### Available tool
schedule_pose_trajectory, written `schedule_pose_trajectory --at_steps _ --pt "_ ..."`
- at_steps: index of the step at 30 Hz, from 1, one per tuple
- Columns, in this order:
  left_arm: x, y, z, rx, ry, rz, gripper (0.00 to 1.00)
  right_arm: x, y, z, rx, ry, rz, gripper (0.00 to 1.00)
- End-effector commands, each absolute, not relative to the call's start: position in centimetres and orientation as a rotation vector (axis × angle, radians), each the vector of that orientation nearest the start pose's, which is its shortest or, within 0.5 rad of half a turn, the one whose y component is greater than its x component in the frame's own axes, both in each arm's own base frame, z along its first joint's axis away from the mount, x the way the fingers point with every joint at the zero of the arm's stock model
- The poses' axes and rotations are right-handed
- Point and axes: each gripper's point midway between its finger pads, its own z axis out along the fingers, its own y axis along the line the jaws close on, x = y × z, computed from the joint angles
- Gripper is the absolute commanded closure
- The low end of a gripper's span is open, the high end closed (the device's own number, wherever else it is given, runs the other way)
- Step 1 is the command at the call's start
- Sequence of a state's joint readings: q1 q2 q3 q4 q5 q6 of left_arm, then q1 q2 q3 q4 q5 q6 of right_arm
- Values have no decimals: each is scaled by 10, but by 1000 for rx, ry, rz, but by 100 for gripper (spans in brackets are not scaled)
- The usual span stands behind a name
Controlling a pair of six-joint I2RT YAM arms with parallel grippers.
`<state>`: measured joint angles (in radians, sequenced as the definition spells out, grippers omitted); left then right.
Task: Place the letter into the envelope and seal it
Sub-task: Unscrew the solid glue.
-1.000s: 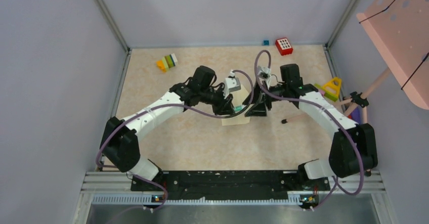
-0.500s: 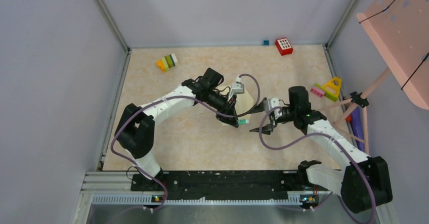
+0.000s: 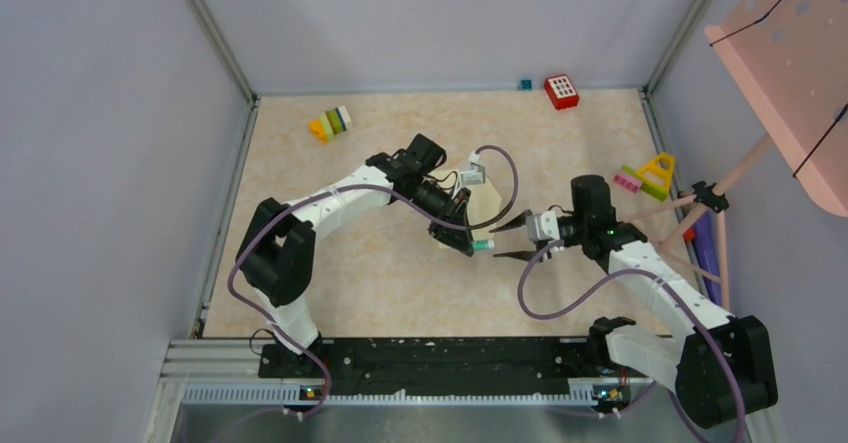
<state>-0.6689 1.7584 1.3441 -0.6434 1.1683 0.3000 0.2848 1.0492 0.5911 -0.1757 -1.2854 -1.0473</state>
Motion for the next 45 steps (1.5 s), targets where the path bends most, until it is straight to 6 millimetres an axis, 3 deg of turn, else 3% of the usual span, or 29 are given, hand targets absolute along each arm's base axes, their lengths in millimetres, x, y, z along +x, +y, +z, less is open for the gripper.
schedule_pose_trajectory --at_steps 1,21,28,34,39,45 --pt "189 -349 188 1480 1839 -1700 87 180 224 198 -1604 760 862 53" --pt "193 -351 186 1477 1860 -1683 87 177 229 202 -1600 758 904 67" --pt "200 -349 190 1485 1849 -1575 89 183 232 206 -1560 832 959 89" --pt "223 -345 190 1440 1869 -1330 89 190 235 213 -1472 1021 1094 89" --pt "247 -337 189 1380 1859 -1100 89 217 240 220 -1307 1320 1201 87" --pt "268 -329 193 1319 1841 -913 89 244 246 226 -1033 1713 1525 86"
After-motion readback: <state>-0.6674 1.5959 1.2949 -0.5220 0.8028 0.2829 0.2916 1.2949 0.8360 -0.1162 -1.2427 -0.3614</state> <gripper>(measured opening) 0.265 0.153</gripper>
